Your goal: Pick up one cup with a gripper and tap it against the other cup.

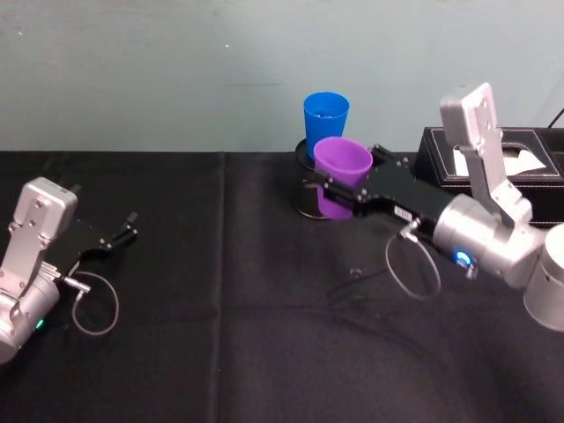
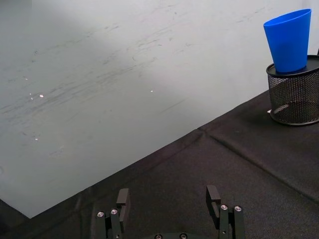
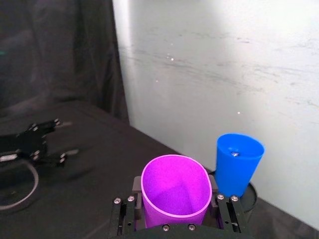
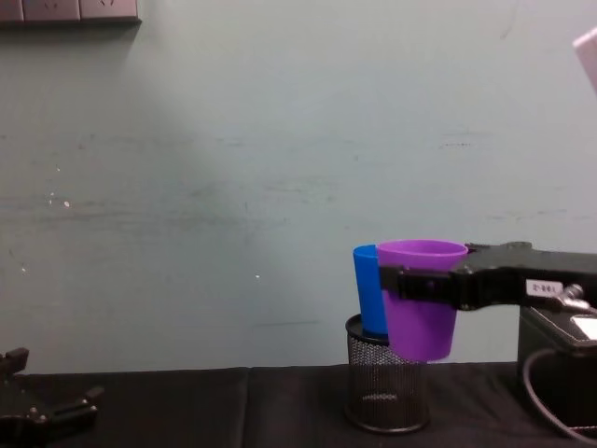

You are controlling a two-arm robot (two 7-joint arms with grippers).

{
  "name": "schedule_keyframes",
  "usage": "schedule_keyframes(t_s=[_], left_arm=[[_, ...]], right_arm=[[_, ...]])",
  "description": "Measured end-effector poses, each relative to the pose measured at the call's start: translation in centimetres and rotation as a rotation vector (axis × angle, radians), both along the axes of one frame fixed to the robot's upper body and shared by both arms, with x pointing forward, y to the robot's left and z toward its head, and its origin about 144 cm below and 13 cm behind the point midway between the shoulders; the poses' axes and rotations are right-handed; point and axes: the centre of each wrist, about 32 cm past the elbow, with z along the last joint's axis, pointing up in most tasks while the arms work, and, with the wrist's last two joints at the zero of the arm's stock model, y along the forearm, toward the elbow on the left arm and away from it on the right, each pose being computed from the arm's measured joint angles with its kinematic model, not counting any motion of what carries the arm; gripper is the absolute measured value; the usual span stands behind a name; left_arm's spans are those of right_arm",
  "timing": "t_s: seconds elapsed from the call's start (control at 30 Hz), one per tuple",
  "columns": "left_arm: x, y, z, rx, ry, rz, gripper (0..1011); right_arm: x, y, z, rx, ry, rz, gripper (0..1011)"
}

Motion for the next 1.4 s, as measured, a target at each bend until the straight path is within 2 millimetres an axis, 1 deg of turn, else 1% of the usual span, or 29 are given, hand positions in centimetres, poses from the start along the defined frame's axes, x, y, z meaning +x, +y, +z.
schedule_keyframes(t_s=[0.13,0.17,0.3,0.53,1.07,1.4], left_arm=[[0.0,0.0,0.0,0.0,0.0,0.0,1000],[0.0,0.0,0.0,0.0,0.0,0.0,1000],[0.0,0.0,0.0,0.0,0.0,0.0,1000],[0.0,0.0,0.0,0.0,0.0,0.0,1000],[0.0,0.0,0.0,0.0,0.0,0.0,1000],[0.0,0.0,0.0,0.0,0.0,0.0,1000]], right_arm=[[1.8,0.2,0.3,0.01,0.007,-0.018,731],[1.8,0.2,0.3,0.01,0.007,-0.018,731],[3.3,0.2,0.6,0.014,0.012,-0.033,731],[5.3,0.1,0.6,0.023,0.035,-0.052,731],[8.5,0.6,1.3,0.006,0.023,-0.078,731],[9.6,0.8,1.3,0.007,0.024,-0.081,731]])
